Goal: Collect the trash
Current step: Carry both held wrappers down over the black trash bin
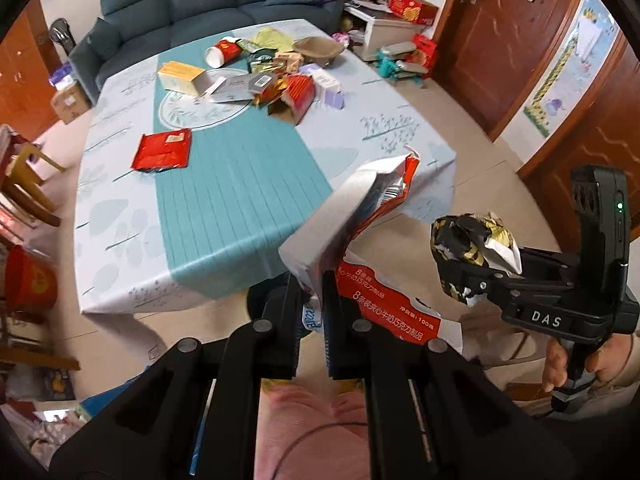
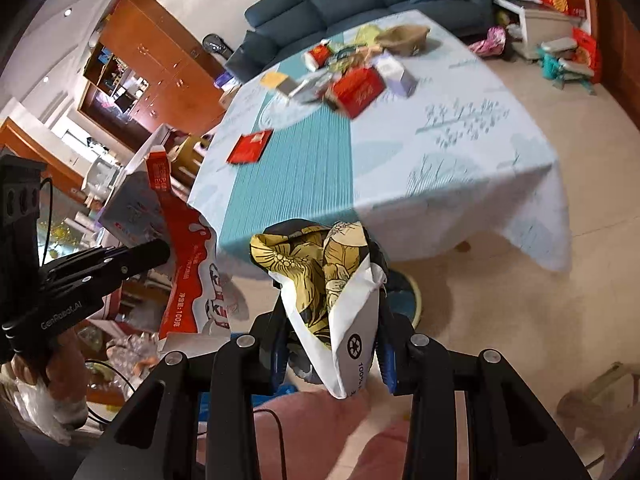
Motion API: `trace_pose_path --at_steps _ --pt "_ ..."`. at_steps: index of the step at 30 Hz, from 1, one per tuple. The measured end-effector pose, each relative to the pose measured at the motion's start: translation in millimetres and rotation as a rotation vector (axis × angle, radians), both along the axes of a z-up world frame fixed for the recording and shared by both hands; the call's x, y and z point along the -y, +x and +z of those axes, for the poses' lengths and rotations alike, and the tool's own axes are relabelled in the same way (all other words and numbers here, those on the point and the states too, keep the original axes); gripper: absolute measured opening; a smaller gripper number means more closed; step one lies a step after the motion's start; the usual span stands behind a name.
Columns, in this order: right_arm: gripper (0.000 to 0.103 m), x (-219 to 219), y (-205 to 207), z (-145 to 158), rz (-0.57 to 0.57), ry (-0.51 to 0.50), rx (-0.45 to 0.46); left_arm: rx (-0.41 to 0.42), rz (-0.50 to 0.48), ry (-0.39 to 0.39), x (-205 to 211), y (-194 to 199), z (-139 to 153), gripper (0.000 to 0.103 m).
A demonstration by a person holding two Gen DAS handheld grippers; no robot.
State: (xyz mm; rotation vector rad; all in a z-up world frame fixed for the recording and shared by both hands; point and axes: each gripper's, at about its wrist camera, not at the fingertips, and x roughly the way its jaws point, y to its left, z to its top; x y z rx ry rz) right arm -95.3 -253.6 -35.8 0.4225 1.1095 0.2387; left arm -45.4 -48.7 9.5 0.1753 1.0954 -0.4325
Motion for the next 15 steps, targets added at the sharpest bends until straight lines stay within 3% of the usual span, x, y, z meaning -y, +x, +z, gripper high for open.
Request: trace_pose_path --at_steps 6,15 --pt "0.036 -12.6 -4.2 -41.6 0.014 0.015 -0.074 -0.019 0.011 0.056 6.9 -4.0 -31.6 0.006" --pt "0.036 -29.2 1.6 -130.7 -0.016 -0.001 -0.182 -0.031 0.035 0.102 7.4 7.8 -114.6 0.006"
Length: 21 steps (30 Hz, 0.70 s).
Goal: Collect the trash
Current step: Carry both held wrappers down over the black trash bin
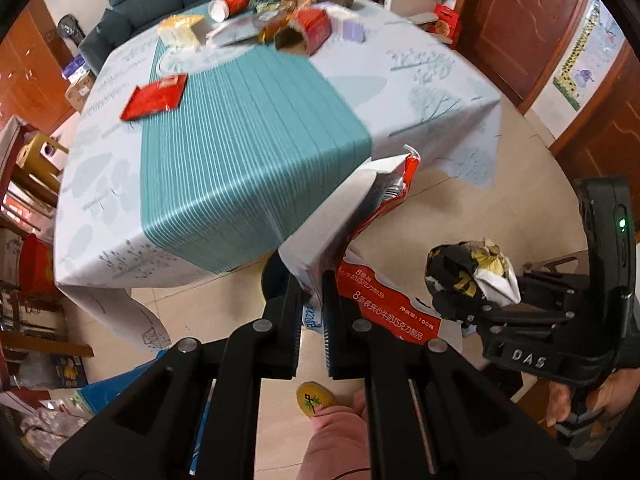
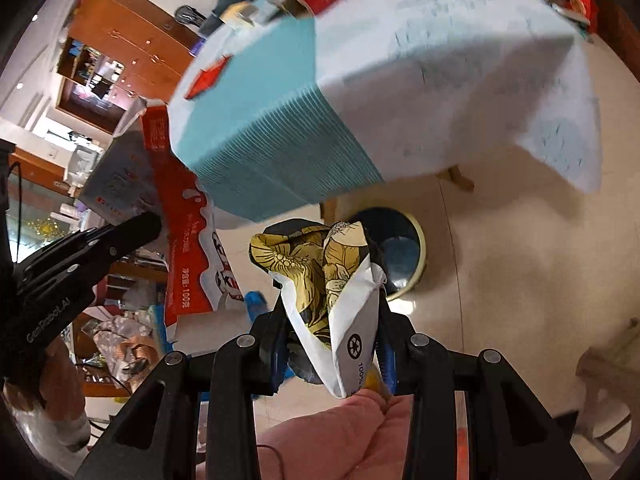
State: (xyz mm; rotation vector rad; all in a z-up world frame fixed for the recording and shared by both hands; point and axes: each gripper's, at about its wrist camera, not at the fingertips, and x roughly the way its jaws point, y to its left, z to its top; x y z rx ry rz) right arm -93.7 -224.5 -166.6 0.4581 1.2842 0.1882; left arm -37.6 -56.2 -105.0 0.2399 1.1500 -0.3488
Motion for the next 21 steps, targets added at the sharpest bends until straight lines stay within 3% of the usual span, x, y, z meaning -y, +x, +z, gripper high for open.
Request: trace_pose_path --at_steps 11,15,21 --pt "0.036 -21.5 39.1 -125.8 -0.059 -0.029 -0.062 -0.002 0.110 0.057 -16.6 25.3 -145.3 0.006" --pt "0.036 -29.4 63.8 -190.1 -0.067 -0.038 -0.079 0.025 0.160 0.084 -19.5 37.8 -200.6 0.007" --pt "0.040 -36.9 97.2 -260.7 -0.086 -0.028 -0.093 0.066 0.192 0.129 -24.0 55.5 -270.3 0.007"
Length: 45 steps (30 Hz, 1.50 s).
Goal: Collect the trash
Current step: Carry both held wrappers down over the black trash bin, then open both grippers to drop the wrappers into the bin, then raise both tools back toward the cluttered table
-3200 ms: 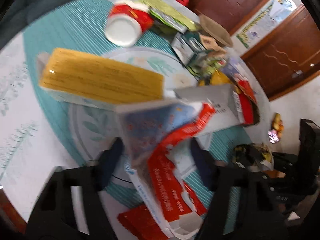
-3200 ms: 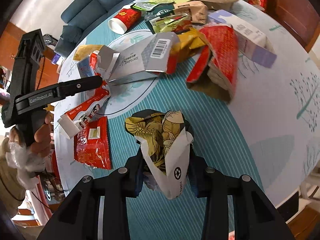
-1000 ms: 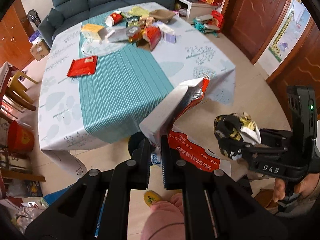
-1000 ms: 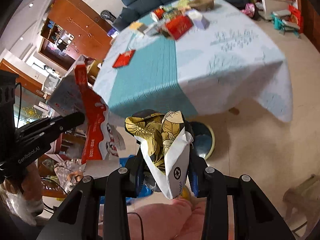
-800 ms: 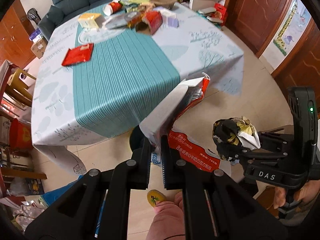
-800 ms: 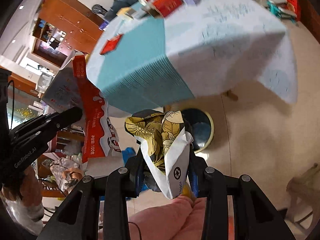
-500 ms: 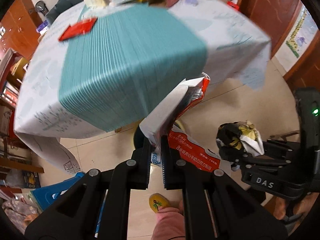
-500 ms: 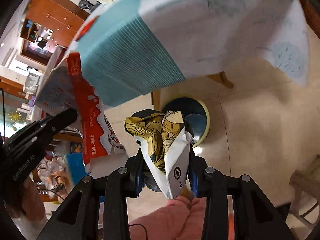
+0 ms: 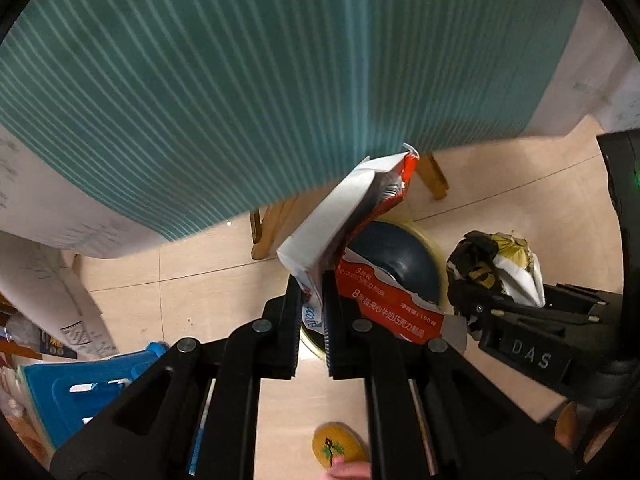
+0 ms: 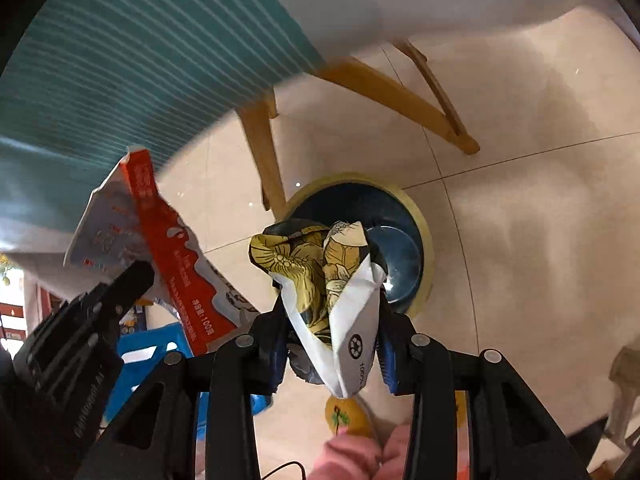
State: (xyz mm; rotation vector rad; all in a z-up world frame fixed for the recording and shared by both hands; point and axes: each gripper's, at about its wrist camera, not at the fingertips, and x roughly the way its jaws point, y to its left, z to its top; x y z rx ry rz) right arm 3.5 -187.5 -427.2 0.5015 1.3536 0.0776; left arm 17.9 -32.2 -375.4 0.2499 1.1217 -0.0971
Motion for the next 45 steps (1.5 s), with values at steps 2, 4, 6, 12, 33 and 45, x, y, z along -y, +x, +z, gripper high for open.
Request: trace_pose_path --at_steps 2,4,6,12,33,45 --pt "0.043 -1.6 7.7 -18.5 -0.018 0.003 -0.012 -0.007 0.010 0.012 -1.2 6.4 -17.5 0.007" --pt "0.046 -4.7 11.5 -32.9 -0.023 0.002 -0.015 -0.032 0.016 0.012 -2.3 12.3 -29.3 0.007" --pt "0.051 -7.3 15.8 -43.5 -0.028 -0.002 -0.013 -0.057 0.027 0.012 -4.3 18.4 -40.6 0.009" --pt "0.070 -17.1 21.0 -52.8 -0.030 -0.002 -0.006 -0.027 0.051 0.001 -10.7 26.6 -48.1 0.052" --pt "0.070 -9.7 -29.2 22.0 -0.017 -0.049 0.019 -0.073 0.139 -0.058 -23.6 -3.4 -21.0 0.053" --pt "0.070 -14.6 -63.8 171.0 -0.014 -0.039 0.101 -0.101 0.169 -0.136 -49.7 -26.1 100.9 0.053"
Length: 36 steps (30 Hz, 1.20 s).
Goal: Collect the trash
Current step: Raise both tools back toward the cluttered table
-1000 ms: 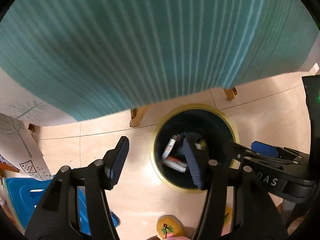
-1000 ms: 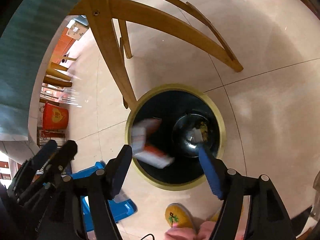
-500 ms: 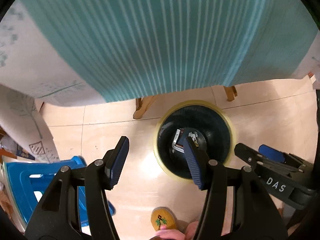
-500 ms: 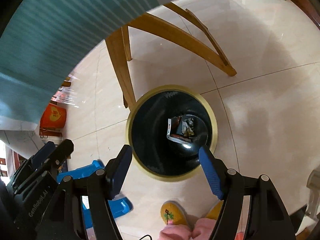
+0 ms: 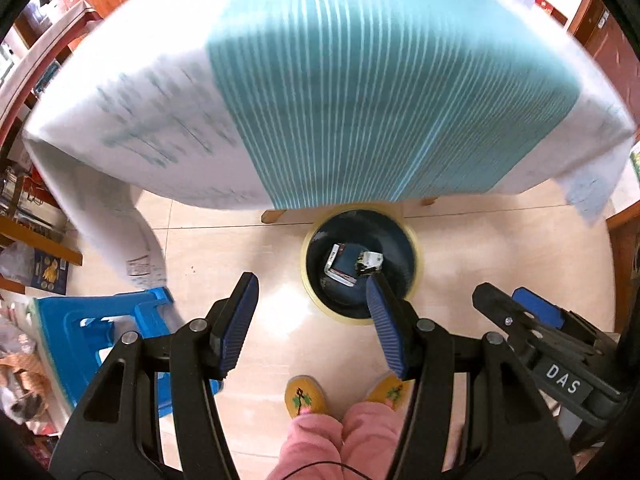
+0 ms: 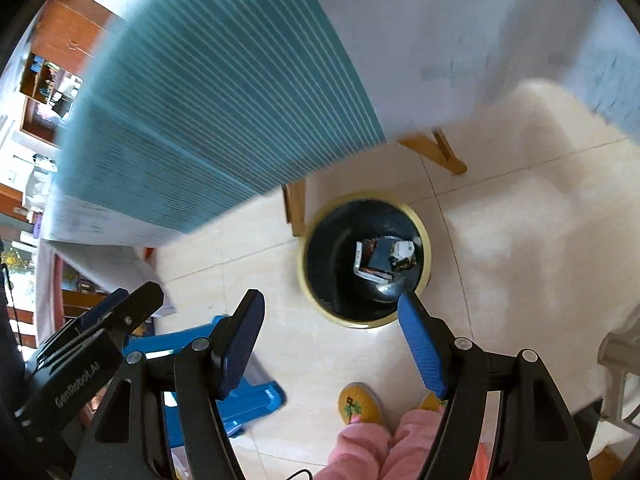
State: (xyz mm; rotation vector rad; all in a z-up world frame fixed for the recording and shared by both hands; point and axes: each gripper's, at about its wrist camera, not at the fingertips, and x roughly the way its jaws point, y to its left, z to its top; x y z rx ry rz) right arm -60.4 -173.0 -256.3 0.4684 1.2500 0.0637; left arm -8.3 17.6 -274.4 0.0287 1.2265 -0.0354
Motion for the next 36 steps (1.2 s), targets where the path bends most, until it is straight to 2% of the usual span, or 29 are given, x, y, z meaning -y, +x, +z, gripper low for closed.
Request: trace_pose_path --at_steps 5,11,15,21,25,29,32,36 --pt "0.070 -7.9 -10.6 81.0 0.001 0.005 0.069 0.030 -0.022 -0.092 -11.8 -3.0 73.4 0.053" --pt "0.070 -16.8 -19.3 180.1 0.009 -0.005 0.176 0.149 -0.088 -0.109 -11.1 -8.8 161.4 0.053" --pt "0.070 -17.3 -19.9 228.2 0.006 -0.017 0.234 0.218 -0.137 -0.147 -12.3 -7.7 217.3 0.053" --pt "0.070 -5.2 -15.9 282.1 -0.040 -0.057 0.315 0.312 -0.198 -0.178 -1.7 -1.1 288.5 0.053" --pt "0.070 6.1 -10.9 310.7 -0.087 -0.091 0.369 0.337 -0.235 -0.188 7.0 11.8 317.2 0.053" --pt "0.070 16.2 -3.3 326.2 -0.124 -0.116 0.397 0.324 -0.265 -0.200 17.1 32.1 330.2 0.053" --pt "0.070 27.7 11.2 329.9 -0.136 -0.140 0.403 0.303 -0.292 -0.197 31.0 50.1 331.3 0.053" --pt "0.070 51.1 37.9 325.1 -0.139 -0.152 0.388 0.256 -0.297 -0.205 49.8 79.4 317.4 0.053"
